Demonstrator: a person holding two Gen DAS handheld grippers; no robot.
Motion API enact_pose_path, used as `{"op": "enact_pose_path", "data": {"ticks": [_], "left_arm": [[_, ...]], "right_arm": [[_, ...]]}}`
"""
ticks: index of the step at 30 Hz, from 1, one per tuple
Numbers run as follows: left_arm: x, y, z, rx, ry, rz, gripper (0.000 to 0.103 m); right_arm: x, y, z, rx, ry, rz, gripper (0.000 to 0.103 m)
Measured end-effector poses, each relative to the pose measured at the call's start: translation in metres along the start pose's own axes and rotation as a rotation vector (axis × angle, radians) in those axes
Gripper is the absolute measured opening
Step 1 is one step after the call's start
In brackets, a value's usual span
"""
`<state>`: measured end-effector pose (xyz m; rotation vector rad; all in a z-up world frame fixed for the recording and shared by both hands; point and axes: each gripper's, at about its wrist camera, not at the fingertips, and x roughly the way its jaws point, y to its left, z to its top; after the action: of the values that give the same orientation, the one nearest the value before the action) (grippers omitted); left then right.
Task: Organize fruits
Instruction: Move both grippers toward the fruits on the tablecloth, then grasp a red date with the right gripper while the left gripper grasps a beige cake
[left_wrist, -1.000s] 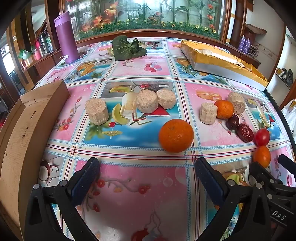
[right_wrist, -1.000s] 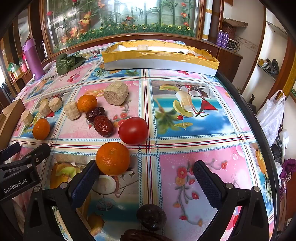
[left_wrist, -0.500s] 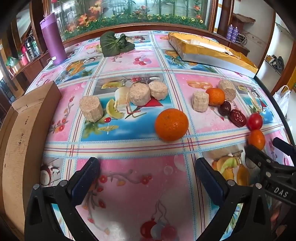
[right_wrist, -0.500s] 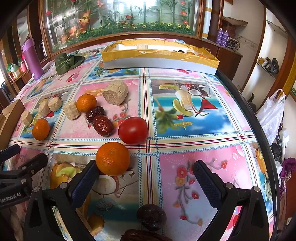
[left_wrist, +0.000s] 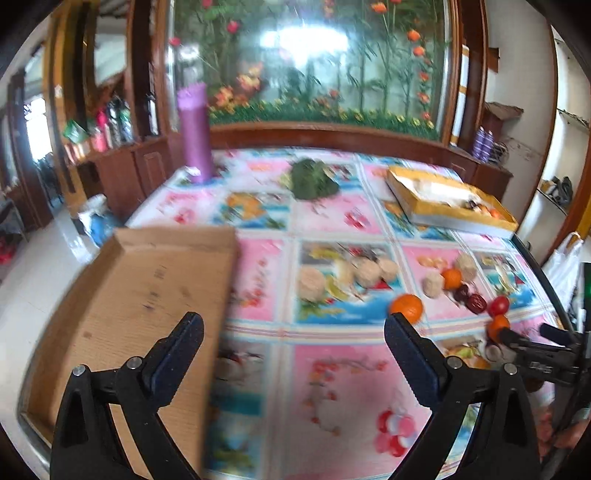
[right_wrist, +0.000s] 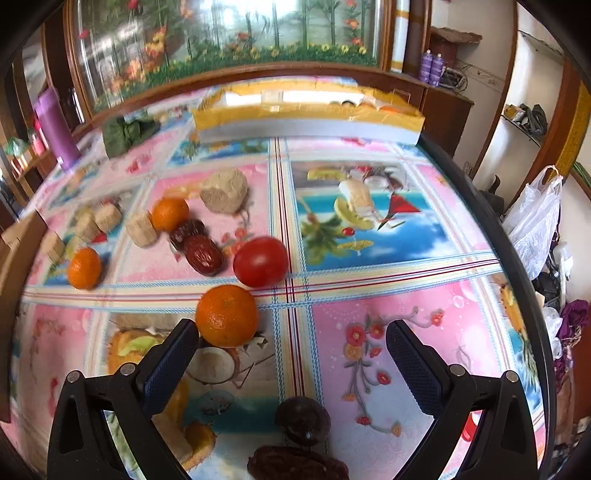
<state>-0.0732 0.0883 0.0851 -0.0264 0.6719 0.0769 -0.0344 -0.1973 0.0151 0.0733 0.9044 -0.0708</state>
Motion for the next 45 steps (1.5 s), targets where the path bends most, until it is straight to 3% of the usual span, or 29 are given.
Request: {"op": "enact_pose_path", "data": {"ticks": [2,6,7,9,16,19,21,25,27,32,36,45], "left_arm": [[-0.015,0.010,0.004,-0.002,-0.057,0.038,0.098],[-0.044,0.022,0.009,-0.025,-0.163,0.075,0.099],[-0.048,0.023,0.009,-0.030,-0.162,0.067,0.099],[-0.046,0.019,0.010,-0.029,-0.134,0.024,0.099],[-0.029,0.001,-0.001,0.018,-0.061,-0.067,0.099],[-0.023,-0.001,-0.006,0.014,-0.031,-0.111,0.099],[-0.018,-0.003,-0.009,0.011,-0.007,-0.147,0.098],[-0.011,-0.015,-0.016,0.031,0.023,-0.198,0.097],[-0.009,-0.026,-0.020,0.058,0.043,-0.253,0.089],[-0.005,-0.060,-0.034,0.128,0.095,-0.364,0.086],[-0.003,-0.088,-0.045,0.200,0.135,-0.428,0.086],[0.023,-0.141,-0.056,0.322,0.239,-0.517,0.086]], "right_arm": [[-0.025,-0.004,-0.001,0.008,-0.080,0.007,0.102],[-0.094,-0.013,-0.013,0.015,-0.339,-0.033,0.102],[-0.111,-0.015,-0.020,0.005,-0.406,-0.063,0.102],[-0.123,-0.018,-0.028,-0.014,-0.434,-0.070,0.102],[-0.101,-0.020,-0.048,-0.030,-0.245,-0.022,0.101],[-0.090,-0.022,-0.055,-0.046,-0.174,-0.002,0.087],[-0.082,-0.024,-0.060,-0.052,-0.124,0.018,0.068],[-0.070,-0.031,-0.066,-0.020,-0.050,0.063,0.065],[-0.063,-0.034,-0.068,0.000,-0.017,0.108,0.065],[-0.051,-0.027,-0.065,-0.020,0.020,0.142,0.064],[-0.045,-0.018,-0.062,-0.052,0.045,0.153,0.048],[-0.050,-0.036,-0.061,-0.026,0.036,0.144,0.048]]}}
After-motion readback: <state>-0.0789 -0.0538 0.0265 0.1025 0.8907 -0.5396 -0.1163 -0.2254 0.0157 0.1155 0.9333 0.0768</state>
